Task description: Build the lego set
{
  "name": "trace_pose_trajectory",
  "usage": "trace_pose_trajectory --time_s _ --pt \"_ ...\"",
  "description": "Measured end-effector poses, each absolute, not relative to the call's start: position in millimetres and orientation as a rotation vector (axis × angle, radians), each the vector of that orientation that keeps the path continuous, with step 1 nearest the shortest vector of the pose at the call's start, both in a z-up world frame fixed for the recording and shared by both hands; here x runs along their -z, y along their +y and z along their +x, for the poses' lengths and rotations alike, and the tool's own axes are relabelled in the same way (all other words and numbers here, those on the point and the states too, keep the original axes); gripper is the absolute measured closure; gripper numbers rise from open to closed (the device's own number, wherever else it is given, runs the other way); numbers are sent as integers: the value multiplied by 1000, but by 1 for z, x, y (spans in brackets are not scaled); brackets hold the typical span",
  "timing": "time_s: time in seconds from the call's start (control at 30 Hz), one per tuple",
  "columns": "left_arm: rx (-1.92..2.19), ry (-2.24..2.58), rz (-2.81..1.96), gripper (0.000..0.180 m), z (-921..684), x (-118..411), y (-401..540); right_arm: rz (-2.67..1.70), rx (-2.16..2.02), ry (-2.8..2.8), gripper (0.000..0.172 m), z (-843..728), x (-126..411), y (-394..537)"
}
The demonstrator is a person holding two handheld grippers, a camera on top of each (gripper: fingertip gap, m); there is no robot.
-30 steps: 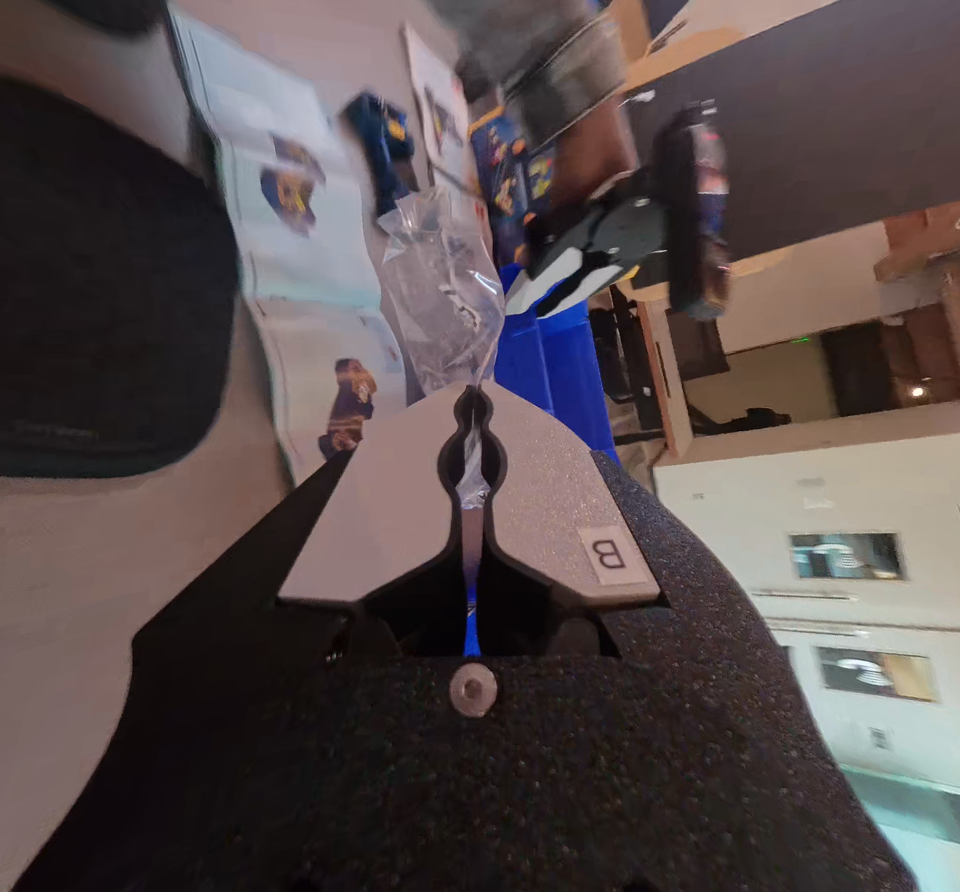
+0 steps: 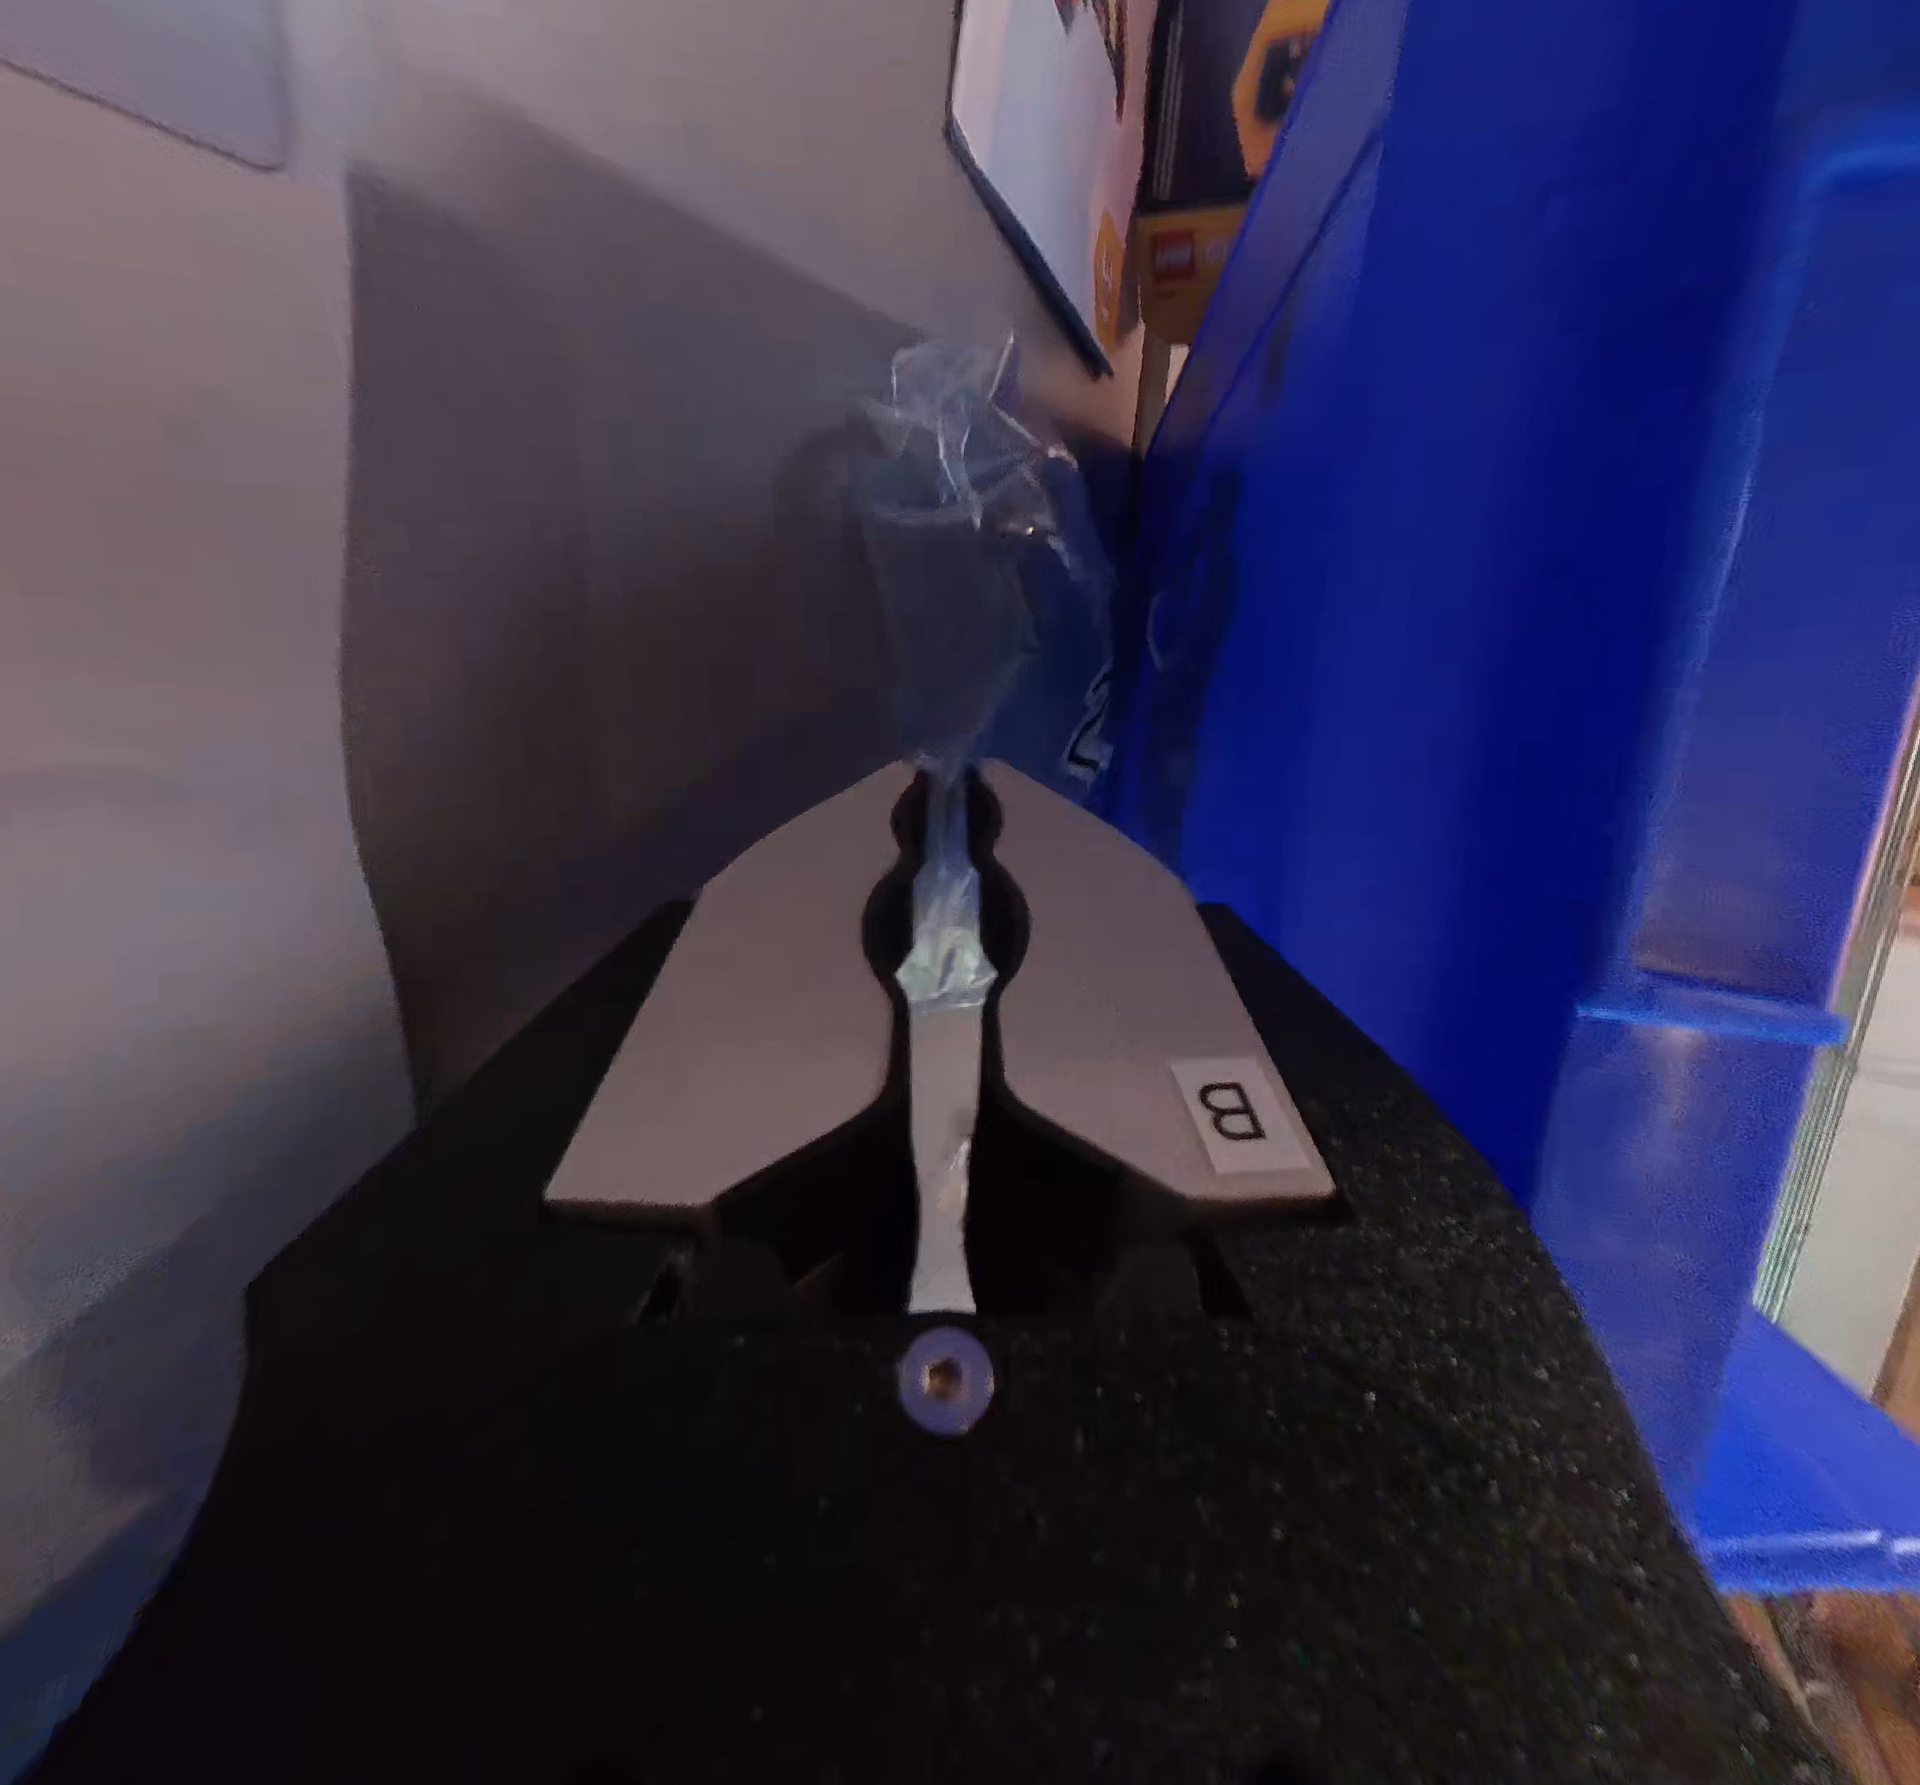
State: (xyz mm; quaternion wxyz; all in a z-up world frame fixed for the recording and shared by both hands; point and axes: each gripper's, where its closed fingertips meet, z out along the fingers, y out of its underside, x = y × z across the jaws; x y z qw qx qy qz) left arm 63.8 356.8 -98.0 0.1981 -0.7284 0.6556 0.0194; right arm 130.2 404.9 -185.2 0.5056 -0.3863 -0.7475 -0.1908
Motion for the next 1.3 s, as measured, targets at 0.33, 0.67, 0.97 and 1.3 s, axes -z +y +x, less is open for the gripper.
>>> trace_pose_trajectory --time_s 0.33,0.67,0.97,1.3 --pt "-84 1813 -1992 155 66 119 348 -1114 244 -1602 154 147 157 365" --pt "-161 1792 -1931 155 70 139 339 -1200 -180 -1171 172 162 57 307" --pt "-372 1750 -1827 155 74 179 330 -1477 -459 -1022 172 143 10 343" --pt "-198 1622 -1831 119 75 159 318 -1965 -467 -1537 122 79 77 434"
